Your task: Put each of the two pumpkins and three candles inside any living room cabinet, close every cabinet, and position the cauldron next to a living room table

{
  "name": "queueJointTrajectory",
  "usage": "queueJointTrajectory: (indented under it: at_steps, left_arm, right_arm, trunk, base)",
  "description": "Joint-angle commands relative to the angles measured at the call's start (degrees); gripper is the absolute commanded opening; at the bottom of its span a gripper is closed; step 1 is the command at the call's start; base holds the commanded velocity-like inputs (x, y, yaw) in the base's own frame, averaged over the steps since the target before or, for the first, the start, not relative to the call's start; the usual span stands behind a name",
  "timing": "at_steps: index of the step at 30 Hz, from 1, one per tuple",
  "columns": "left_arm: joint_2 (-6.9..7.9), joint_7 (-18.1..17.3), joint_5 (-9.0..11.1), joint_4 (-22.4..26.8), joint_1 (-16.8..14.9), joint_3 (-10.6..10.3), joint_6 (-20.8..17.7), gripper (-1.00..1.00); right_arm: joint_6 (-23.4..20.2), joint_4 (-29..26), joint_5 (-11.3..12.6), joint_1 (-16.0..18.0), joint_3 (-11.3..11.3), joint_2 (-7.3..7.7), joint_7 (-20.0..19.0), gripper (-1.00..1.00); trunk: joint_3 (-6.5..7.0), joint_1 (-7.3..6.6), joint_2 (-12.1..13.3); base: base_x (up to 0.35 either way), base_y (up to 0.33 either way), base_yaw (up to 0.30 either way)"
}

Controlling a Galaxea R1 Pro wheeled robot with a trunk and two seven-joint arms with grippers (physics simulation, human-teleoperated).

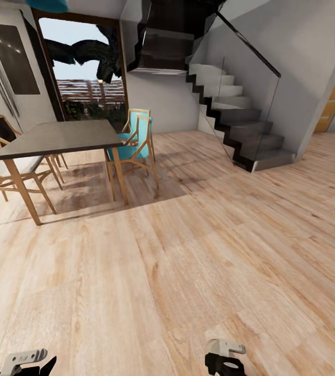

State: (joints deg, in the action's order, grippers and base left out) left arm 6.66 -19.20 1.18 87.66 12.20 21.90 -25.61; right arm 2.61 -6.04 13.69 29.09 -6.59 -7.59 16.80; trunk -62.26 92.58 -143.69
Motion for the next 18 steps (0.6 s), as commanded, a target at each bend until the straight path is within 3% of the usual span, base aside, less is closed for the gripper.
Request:
queueJointTrajectory:
  at_steps: [1, 8, 18]
  left_arm:
    - [-0.01, -0.2, 0.1, 0.0, 0.0, 0.1, -0.3, 1.0]
    - [0.0, -0.2, 0.0, -0.1, 0.0, 0.1, -0.2, 1.0]
    - [0.02, -0.1, -0.1, -0.5, 0.0, 0.1, -0.1, 1.0]
  right_arm:
    - [0.3, 0.1, 0.7, 0.0, -0.4, 0.01, 0.1, -1.0]
    - [0.3, 0.1, 0.7, 0.0, -0.4, 0.03, 0.1, -1.0]
    - [0.3, 0.0, 0.8, -0.3, -0.3, 0.73, 0.1, -1.0]
  trunk:
    - [0.19, -0.03, 0.0]
    - [1.74, -0.21, 0.1]
    - [3.95, -0.47, 0.2]
  base:
    - [0.0, 0.0, 0.0]
    - [0.0, 0.0, -0.032]
    - [0.0, 0.0, -0.254]
